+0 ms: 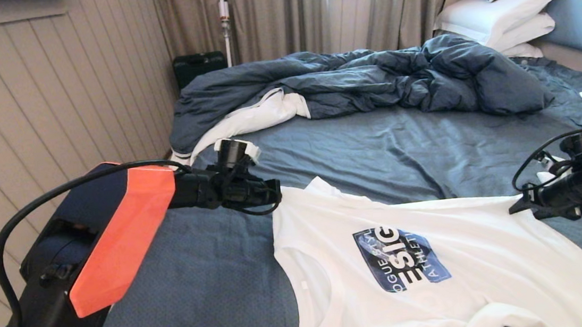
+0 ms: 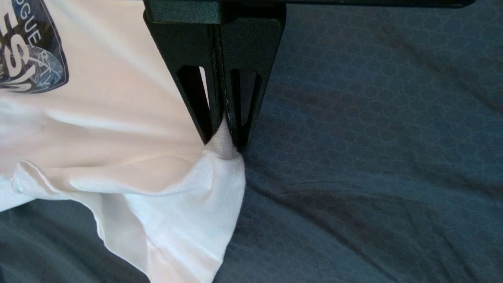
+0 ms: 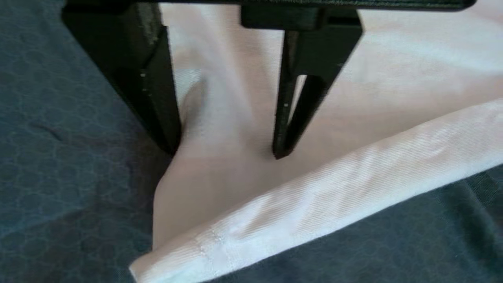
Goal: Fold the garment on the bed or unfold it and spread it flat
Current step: Unford the white T-shirt
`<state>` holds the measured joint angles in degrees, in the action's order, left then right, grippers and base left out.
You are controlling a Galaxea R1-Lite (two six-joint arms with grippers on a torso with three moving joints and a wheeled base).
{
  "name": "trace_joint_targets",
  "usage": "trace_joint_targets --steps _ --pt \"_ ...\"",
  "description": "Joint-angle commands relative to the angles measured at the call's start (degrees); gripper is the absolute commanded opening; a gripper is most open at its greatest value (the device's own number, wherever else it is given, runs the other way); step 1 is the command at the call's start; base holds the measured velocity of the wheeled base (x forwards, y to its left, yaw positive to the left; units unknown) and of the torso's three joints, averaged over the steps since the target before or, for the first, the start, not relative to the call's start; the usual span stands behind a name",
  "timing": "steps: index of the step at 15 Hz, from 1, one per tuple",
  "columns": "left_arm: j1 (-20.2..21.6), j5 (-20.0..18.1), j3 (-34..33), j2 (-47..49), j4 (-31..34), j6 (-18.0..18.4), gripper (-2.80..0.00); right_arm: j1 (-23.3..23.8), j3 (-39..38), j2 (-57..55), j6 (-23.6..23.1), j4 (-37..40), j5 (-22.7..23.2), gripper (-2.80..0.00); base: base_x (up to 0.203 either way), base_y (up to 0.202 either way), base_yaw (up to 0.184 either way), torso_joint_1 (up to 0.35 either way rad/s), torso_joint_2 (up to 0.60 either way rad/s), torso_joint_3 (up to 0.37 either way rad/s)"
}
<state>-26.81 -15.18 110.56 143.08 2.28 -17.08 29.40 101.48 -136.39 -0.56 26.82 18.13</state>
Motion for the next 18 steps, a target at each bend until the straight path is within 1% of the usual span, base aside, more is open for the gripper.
trace_joint_targets --steps 1,2,3,5,7,9,11,12,13,15,18 --pt "0.0 0.5 0.0 0.1 -0.2 -0.1 -2.8 0.0 0.6 0.0 0.1 0.2 0.2 -2.8 0.0 0.0 0.0 0.0 0.0 0.0" --pt "0.0 2.1 0.0 0.2 -0.5 -0.1 -2.8 0.0 0.9 0.0 0.2 0.2 0.2 -2.8 0.0 0.0 0.0 0.0 0.0 0.0" --pt "0.0 4.3 0.0 0.2 -2.0 0.0 -2.8 0.0 1.3 0.1 0.8 -1.6 0.0 -2.8 0.0 0.0 0.0 0.0 0.0 0.0" --pt "0.0 5.6 0.0 0.4 -3.2 -0.1 -2.8 0.0 1.4 0.1 1.6 -3.0 -0.7 -2.8 0.0 0.0 0.0 0.0 0.0 0.0" --pt "0.6 7.7 0.2 0.2 -4.6 -0.1 -2.8 -1.1 1.3 0.1 4.8 -8.3 -4.3 -2.8 0.0 0.0 0.0 0.0 0.0 0.0" --pt "1.3 8.8 0.3 -0.2 -5.7 -0.1 -2.8 -1.4 1.4 0.5 5.7 -10.8 -5.6 -2.8 0.0 0.0 0.0 0.0 0.0 0.0" --pt "2.5 9.0 0.4 -0.8 -7.0 0.1 -2.8 -1.9 1.8 0.8 7.2 -13.4 -8.0 -2.8 0.0 0.0 0.0 0.0 0.0 0.0" --pt "2.7 9.0 0.4 -1.0 -7.0 0.1 -2.8 -2.1 1.9 0.9 7.5 -13.8 -8.4 -2.8 0.0 0.0 0.0 0.0 0.0 0.0" --pt "3.4 9.0 0.4 -1.1 -7.0 0.1 -2.8 -2.8 1.9 0.8 8.3 -15.1 -10.1 -2.8 0.0 0.0 0.0 0.0 0.0 0.0" --pt "3.9 9.0 0.4 -1.1 -7.0 0.2 -2.8 -3.5 2.2 0.7 8.7 -15.7 -10.9 -2.8 0.0 0.0 0.0 0.0 0.0 0.0" --pt "4.7 8.8 0.7 -1.4 -7.0 0.6 -2.8 -4.8 4.0 -0.1 11.8 -18.4 -14.2 -2.8 0.0 0.0 0.0 0.0 0.0 0.0"
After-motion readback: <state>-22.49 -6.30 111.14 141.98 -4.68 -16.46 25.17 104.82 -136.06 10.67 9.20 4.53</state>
